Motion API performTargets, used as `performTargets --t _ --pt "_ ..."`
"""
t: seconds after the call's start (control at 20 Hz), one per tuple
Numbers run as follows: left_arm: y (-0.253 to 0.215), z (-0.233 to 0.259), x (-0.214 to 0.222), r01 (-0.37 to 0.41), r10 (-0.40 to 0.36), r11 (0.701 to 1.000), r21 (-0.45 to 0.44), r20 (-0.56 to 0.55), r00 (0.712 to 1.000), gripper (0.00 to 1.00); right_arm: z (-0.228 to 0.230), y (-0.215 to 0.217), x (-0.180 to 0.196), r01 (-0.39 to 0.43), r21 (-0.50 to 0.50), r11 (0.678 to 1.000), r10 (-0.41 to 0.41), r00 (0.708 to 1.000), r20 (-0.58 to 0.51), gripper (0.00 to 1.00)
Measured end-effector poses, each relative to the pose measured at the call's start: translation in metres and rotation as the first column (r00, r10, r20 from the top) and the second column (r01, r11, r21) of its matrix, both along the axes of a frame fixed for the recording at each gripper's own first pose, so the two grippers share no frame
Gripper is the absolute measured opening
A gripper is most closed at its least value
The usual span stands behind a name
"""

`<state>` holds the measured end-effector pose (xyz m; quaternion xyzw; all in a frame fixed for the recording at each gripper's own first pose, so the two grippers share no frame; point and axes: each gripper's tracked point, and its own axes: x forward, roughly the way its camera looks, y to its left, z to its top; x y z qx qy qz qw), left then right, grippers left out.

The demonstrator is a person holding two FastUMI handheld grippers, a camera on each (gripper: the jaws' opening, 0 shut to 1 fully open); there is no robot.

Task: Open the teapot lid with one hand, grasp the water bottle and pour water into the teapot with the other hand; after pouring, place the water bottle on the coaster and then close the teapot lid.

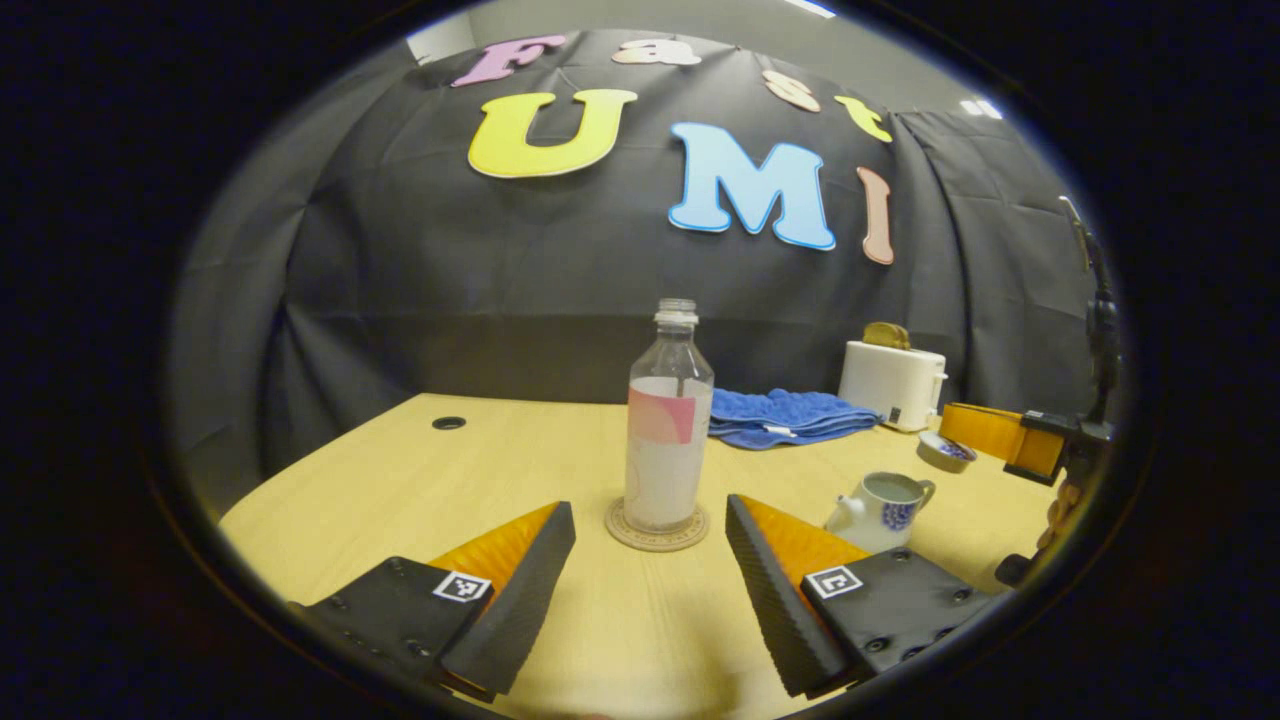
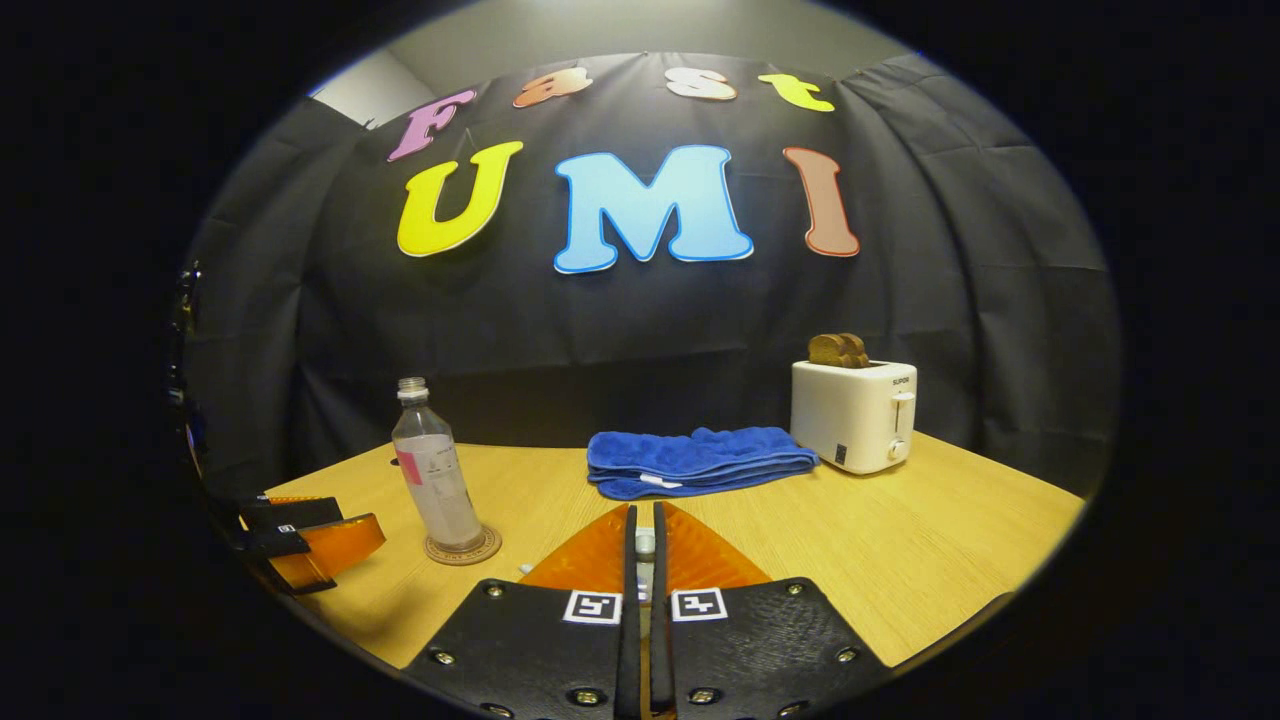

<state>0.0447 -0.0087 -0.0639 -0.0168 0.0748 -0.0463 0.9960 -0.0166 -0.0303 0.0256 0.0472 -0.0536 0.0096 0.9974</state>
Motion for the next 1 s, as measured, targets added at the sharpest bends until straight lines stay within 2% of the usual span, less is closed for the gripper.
performTargets --t 0.4,1.0 --pt "0.009 0.004 -0.012 -0.006 0.006 1.0 0.019 0.021 1.0 1.0 -0.018 0.029 0.02 -0.052 -0.029 0.998 0.05 0.997 -0.065 0.04" --pt "0.016 0.01 -0.015 -0.018 0.018 1.0 -0.007 0.042 0.999 1.0 -0.033 0.029 0.029 -0.045 -0.028 0.999 0.041 0.993 -0.108 0.04"
